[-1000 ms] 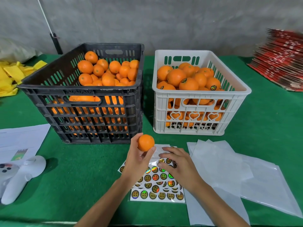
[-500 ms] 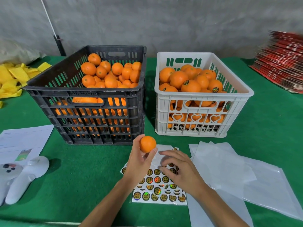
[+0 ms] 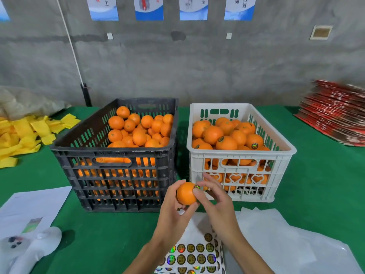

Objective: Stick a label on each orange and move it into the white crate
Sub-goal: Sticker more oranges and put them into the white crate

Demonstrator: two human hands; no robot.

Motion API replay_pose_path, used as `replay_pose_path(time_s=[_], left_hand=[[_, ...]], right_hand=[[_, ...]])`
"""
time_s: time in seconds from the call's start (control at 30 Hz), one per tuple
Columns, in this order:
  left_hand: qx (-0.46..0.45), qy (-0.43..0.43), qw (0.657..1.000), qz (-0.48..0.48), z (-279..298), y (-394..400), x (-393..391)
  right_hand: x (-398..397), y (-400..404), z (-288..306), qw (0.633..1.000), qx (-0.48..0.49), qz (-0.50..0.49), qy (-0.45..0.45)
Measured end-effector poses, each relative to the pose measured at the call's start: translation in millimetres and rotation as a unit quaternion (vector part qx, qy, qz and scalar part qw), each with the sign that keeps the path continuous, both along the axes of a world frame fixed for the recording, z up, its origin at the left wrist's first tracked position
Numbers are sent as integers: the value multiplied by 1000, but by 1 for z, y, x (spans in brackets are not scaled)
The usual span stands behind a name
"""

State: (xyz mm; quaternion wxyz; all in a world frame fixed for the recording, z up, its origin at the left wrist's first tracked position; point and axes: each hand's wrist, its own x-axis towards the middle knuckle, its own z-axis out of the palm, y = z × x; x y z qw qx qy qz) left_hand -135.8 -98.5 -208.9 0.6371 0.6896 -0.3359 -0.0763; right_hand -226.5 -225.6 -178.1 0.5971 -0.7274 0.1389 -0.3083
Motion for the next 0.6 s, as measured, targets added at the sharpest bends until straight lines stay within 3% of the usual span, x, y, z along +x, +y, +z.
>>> replay_pose_path(time_s=[0.1,0.3,0.4,0.5,0.6], left_hand=[[-40,18,999,-21,32,-14,4],[-94,-20,994,-46,106,-60,22],[-93,-60,994,-25,139,-93,39],[-25,-133,991,11,166,-123,58],[60,-200,978,-20,193,-144,78]], right_hand=[[4,-7,26,998,22,-12,-49],[25,-36,91,968,-158,-134,-145],[40,-53,122,956,-216,-172,-101],[59,-75,146,940,-267,-210,-18],[80,-101,166,922,-303,-240,31]])
